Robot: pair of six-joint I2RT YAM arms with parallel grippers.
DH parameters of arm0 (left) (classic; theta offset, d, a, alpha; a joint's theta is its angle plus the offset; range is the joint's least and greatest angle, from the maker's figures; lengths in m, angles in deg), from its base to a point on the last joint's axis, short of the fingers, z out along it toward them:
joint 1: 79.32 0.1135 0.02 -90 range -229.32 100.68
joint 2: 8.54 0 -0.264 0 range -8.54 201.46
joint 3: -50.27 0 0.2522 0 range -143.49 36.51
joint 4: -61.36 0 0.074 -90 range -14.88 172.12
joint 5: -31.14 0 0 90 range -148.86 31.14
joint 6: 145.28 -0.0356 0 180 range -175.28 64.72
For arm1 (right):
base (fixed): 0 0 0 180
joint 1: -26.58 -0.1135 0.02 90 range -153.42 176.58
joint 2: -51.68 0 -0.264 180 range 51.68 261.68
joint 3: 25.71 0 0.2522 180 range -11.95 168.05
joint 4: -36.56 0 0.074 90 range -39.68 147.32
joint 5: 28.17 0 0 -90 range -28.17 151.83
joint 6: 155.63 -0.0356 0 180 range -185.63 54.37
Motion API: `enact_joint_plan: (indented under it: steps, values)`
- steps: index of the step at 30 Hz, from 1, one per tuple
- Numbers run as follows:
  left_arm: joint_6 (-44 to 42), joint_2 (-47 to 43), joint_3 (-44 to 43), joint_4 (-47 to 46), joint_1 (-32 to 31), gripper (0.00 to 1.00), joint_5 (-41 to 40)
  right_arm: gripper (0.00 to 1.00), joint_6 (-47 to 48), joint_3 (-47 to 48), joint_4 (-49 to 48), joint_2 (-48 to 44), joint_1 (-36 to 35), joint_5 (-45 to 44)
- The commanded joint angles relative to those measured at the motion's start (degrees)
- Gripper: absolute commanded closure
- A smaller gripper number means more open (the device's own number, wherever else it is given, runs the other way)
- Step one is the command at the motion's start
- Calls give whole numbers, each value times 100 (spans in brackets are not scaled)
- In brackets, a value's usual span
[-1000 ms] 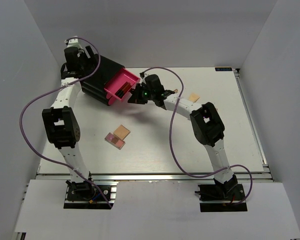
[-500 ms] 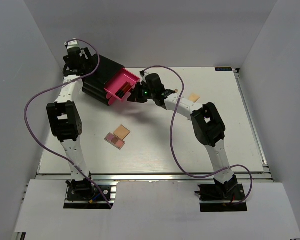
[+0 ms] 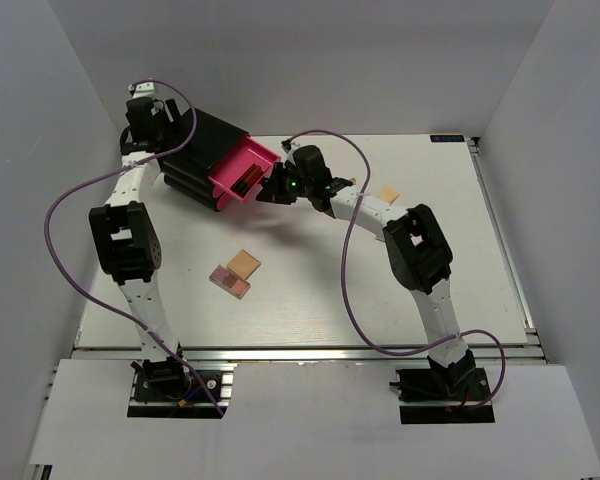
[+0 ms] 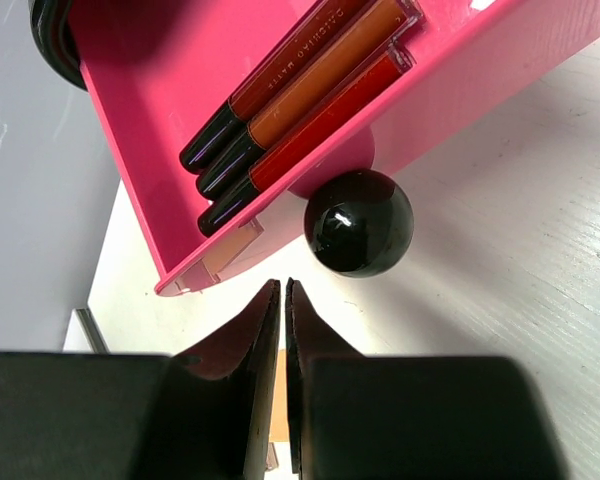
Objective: Organize the makeup
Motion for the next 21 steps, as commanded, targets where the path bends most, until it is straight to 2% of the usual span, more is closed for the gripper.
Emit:
enact_joint_plan:
  steps: [1, 12, 21]
  values:
    - [-99, 110, 244, 907, -62, 14, 725, 88, 110, 48, -239, -145, 14, 39]
    - [-73, 101, 719, 669, -70, 13, 1683, 88, 242, 355, -239, 75, 5, -172]
    - [6, -144, 1342, 476, -70, 14, 2211, 88, 234, 31, -335, -118, 14, -251]
